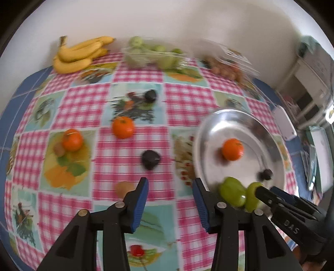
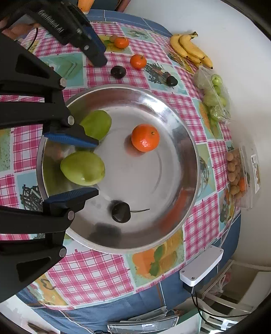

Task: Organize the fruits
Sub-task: 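Lift both open grippers away from the steel bowl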

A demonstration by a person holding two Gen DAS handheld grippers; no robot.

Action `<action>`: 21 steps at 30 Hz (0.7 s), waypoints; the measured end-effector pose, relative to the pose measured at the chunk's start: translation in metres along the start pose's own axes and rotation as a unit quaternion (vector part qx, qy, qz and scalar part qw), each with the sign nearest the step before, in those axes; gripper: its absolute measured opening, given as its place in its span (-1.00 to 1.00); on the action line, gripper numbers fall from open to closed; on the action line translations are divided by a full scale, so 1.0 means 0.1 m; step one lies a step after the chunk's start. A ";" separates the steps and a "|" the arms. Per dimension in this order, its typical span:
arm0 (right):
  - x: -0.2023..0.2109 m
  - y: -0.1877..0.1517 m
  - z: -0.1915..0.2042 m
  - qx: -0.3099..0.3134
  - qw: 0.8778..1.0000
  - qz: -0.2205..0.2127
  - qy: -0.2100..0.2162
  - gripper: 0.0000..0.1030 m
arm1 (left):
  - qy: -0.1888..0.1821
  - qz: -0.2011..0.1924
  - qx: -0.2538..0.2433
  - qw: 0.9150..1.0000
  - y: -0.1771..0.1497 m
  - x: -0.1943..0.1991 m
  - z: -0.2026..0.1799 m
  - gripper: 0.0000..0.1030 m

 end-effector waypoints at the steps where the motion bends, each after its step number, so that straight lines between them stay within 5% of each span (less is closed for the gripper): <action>1: 0.00 -0.01 0.00 0.001 1.000 0.000 0.000 -0.20 | 0.005 -0.002 0.011 1.000 0.01 -0.01 0.05 0.19; 3: -0.01 -0.02 0.02 0.003 1.000 0.002 -0.002 -0.06 | 0.013 -0.001 0.026 1.000 0.03 -0.02 0.14 0.42; 14: -0.07 -0.03 0.11 0.017 1.000 0.005 0.000 0.55 | 0.065 -0.013 0.070 0.995 0.03 -0.09 0.39 0.96; 21: -0.10 -0.03 0.13 0.024 1.000 0.004 0.003 0.64 | 0.084 -0.025 0.079 0.993 0.05 -0.10 0.47 1.00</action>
Point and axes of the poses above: each gripper's, at about its wrist camera, not at the fingertips, and x roughly against the way its jaws point, z to its left, y to its top, the point moved 1 cm from there along -x, roughly the way its jaws point, and after that the axes turned 12 degrees about x, right-handed, at the moved point
